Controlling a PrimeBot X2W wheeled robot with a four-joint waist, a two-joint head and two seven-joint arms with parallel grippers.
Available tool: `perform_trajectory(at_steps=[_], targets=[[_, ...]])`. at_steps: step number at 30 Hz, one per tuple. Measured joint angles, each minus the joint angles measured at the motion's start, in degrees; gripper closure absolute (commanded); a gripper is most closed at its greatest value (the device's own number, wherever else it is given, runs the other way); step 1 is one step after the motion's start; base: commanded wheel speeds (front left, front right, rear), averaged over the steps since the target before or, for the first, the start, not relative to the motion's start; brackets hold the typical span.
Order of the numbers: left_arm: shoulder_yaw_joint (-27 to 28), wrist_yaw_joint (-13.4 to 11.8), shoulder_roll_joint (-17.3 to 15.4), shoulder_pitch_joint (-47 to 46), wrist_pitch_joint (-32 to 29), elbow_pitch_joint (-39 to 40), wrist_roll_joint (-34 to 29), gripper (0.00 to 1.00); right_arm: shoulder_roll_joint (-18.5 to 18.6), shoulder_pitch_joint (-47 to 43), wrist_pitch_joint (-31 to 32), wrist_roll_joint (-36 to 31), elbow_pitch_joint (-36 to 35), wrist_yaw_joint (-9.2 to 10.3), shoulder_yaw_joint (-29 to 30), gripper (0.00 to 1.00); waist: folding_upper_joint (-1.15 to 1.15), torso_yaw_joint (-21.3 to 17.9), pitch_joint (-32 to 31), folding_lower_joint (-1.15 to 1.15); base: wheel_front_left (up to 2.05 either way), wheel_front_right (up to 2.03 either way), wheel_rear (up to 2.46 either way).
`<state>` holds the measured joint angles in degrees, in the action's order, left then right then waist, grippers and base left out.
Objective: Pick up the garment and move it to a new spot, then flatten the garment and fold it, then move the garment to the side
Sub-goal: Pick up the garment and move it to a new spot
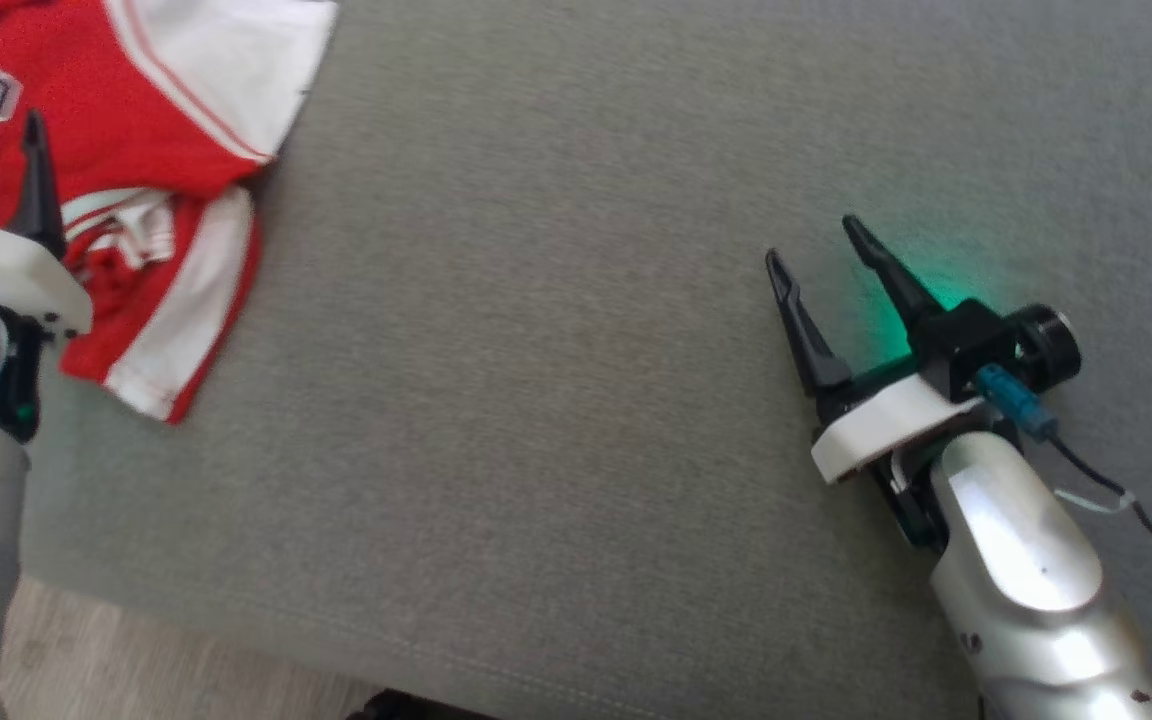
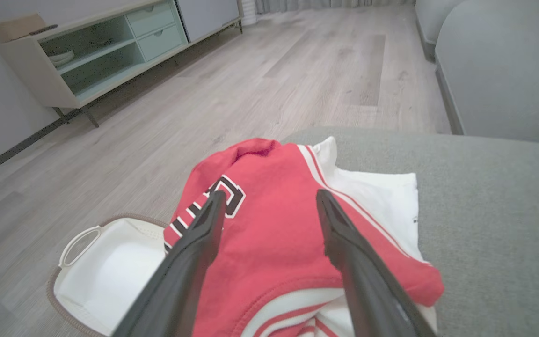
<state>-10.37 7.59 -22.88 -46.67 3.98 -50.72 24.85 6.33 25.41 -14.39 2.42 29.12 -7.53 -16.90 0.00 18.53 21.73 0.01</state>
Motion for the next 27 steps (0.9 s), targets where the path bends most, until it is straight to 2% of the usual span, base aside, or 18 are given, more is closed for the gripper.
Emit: perform_trajectory(at_steps=[5, 11, 24, 25, 26, 27], targets=[[-4.03, 0.00, -1.26, -3.24, -3.67, -3.28, 4.23, 0.00, 0.31, 1.21, -0.34, 0.00, -2.09, 0.00, 0.75, 0.00, 0.00, -2.62, 2.80, -0.01, 0.00, 0.00, 0.00], [-8.43, 0.00, -1.71, -7.33, -5.00, -5.14, 8.00, 0.00, 0.54, 1.31, -0.79, -0.58, -5.30, -0.01, 2.00, 0.00, 0.00, -4.67, 5.92, -0.01, 0.00, 0.00, 0.00], [-11.32, -0.53, -1.68, -13.69, -7.48, -17.56, 7.86, 0.00, 0.44, 2.31, -1.34, -1.52, -9.27, -0.01, 2.20, 0.00, 0.00, -7.32, 10.22, -0.02, 0.00, 0.00, 0.00], [-11.70, -0.53, -1.57, -14.08, -7.65, -18.20, 7.84, 0.27, 0.44, 2.37, -1.34, -1.52, -9.39, -0.02, 2.20, 0.00, 0.00, -7.35, 10.39, -0.02, 0.00, 0.00, 0.00], [-11.87, -0.53, -1.54, -14.27, -8.14, -18.83, 7.84, 0.82, 0.43, 2.38, -1.34, -1.52, -9.45, -0.02, 2.23, 0.00, 0.00, -7.38, 10.47, -0.02, 0.00, 0.00, 0.00], [-11.88, -0.53, -1.46, -14.30, -8.81, -19.45, 7.86, 1.00, 0.38, 2.38, -1.35, -1.52, -9.46, -0.02, 2.27, 0.00, 0.00, -7.39, 10.48, -0.02, 0.00, 0.00, 0.00]])
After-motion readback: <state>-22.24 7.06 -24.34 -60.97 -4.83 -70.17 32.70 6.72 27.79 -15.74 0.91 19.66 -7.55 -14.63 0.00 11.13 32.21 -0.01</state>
